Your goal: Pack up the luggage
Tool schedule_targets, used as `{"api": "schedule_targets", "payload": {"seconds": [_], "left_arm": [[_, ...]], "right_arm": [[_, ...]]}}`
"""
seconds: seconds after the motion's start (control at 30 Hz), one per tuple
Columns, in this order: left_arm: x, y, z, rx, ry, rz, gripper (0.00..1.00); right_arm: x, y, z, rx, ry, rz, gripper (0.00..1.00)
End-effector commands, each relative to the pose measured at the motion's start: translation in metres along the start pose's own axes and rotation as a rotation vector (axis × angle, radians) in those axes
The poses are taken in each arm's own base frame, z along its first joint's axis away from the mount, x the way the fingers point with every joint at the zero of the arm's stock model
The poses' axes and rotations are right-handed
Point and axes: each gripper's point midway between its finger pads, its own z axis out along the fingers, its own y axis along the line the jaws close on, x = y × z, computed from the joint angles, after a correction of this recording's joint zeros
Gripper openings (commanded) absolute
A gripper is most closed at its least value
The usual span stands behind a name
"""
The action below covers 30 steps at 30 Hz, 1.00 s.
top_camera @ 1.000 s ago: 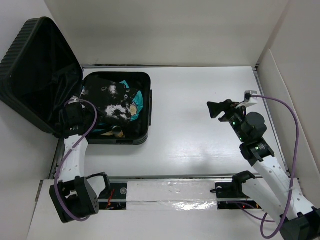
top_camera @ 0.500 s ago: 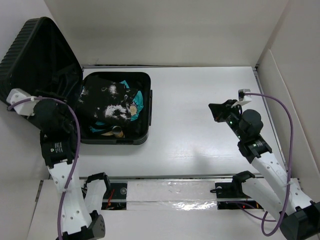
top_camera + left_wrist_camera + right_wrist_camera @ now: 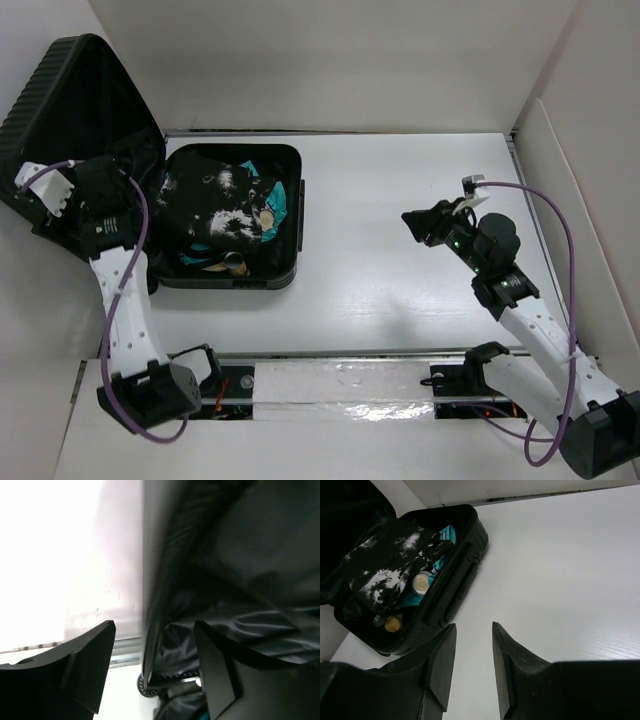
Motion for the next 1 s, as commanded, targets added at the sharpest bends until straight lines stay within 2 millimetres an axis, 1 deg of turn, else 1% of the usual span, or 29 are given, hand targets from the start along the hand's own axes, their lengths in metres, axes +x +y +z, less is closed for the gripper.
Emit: {"api": "schedule_targets", "payload": {"seconds": [0.0,0.03,0.07,0.13,0.17,0.2,0.23,0.27,0.3,0.37,0.4,0.43,0.47,0.5,0.53,0.57,0.6,0.63,0.67,0.7,0.73,0.77,0.8,0.83,0.87,0.9,0.93,0.97], "left_arm": [[-0.017,0.001,0.01,-0.038,-0.014,0.007,0.6],[-0.016,0.0,0.012,-0.038,-0.014,0.016,0.57],[-0.017,-0.002,0.013,-0.036,-0.018,0.018,0.49],[-0.02,-0.007,0.015,-0.034,-0.018,0.033,0.38],[-0.021,-0.01,0.015,-0.017,-0.015,0.032,0.28],[-0.024,-0.013,0.014,-0.007,-0.016,0.026,0.23],[-0.025,-0.014,0.012,0.009,-0.011,0.023,0.17],[-0.024,-0.022,0.009,0.045,-0.008,0.027,0.06],[-0.021,-0.03,-0.002,0.09,-0.015,0.044,0.0],[-0.022,-0.043,-0.015,0.156,-0.046,0.089,0.0],[-0.015,-0.044,-0.023,0.184,-0.049,0.111,0.0],[-0.006,-0.06,-0.043,0.267,-0.053,0.147,0.0],[-0.004,-0.068,-0.054,0.306,-0.073,0.162,0.0],[0.007,-0.066,-0.064,0.338,-0.084,0.221,0.0],[0.014,-0.069,-0.074,0.379,-0.092,0.25,0.0],[0.023,-0.084,-0.097,0.491,-0.091,0.275,0.0],[0.031,-0.082,-0.108,0.555,-0.093,0.319,0.0],[0.035,-0.084,-0.119,0.622,-0.088,0.327,0.0],[0.047,-0.095,-0.14,0.789,-0.047,0.345,0.0],[0.048,-0.086,-0.15,0.873,-0.052,0.318,0.0],[0.047,-0.084,-0.16,0.947,-0.057,0.303,0.0],[0.052,-0.09,-0.182,1.103,-0.041,0.298,0.0],[0.056,-0.085,-0.196,1.197,-0.045,0.302,0.0],[0.058,-0.085,-0.209,1.277,-0.033,0.303,0.01],[0.066,-0.085,-0.234,1.42,0.013,0.313,0.17],[0.068,-0.085,-0.245,1.481,0.04,0.329,0.28],[0.076,-0.084,-0.256,1.544,0.082,0.356,0.34],[0.087,-0.08,-0.28,1.678,0.15,0.376,0.5]], "right_arm": [[-0.032,0.022,-0.002,-0.072,-0.08,-0.043,0.41],[-0.031,0.022,-0.001,-0.071,-0.078,-0.042,0.41],[-0.03,0.021,0.0,-0.072,-0.074,-0.042,0.41],[-0.028,0.021,0.003,-0.078,-0.064,-0.041,0.41],[-0.024,0.022,0.006,-0.083,-0.05,-0.038,0.41],[-0.023,0.022,0.007,-0.081,-0.046,-0.037,0.41],[-0.021,0.021,0.008,-0.082,-0.041,-0.036,0.41],[-0.019,0.023,0.01,-0.087,-0.03,-0.035,0.41],[-0.018,0.023,0.011,-0.086,-0.029,-0.036,0.41],[-0.018,0.022,0.012,-0.082,-0.027,-0.036,0.41],[-0.018,0.021,0.012,-0.077,-0.027,-0.037,0.41],[-0.016,0.022,0.013,-0.077,-0.023,-0.038,0.41],[-0.016,0.021,0.013,-0.074,-0.025,-0.038,0.42],[-0.016,0.02,0.014,-0.069,-0.024,-0.039,0.42],[-0.016,0.019,0.014,-0.064,-0.025,-0.038,0.42],[-0.016,0.018,0.015,-0.062,-0.024,-0.038,0.42],[-0.015,0.017,0.016,-0.057,-0.02,-0.038,0.42],[-0.013,0.014,0.018,-0.046,-0.015,-0.039,0.42],[-0.013,0.014,0.019,-0.042,-0.015,-0.039,0.42],[-0.012,0.012,0.019,-0.037,-0.011,-0.039,0.42],[-0.011,0.01,0.021,-0.03,-0.006,-0.037,0.42],[-0.01,0.01,0.021,-0.028,-0.005,-0.037,0.42],[-0.009,0.012,0.022,-0.033,-0.003,-0.037,0.42],[-0.008,0.01,0.023,-0.027,-0.003,-0.037,0.42],[-0.006,0.008,0.026,-0.021,0.005,-0.033,0.43],[-0.003,0.01,0.028,-0.024,0.013,-0.034,0.43],[-0.001,0.008,0.029,-0.018,0.02,-0.034,0.43],[0.003,0.005,0.032,-0.009,0.035,-0.033,0.43]]}}
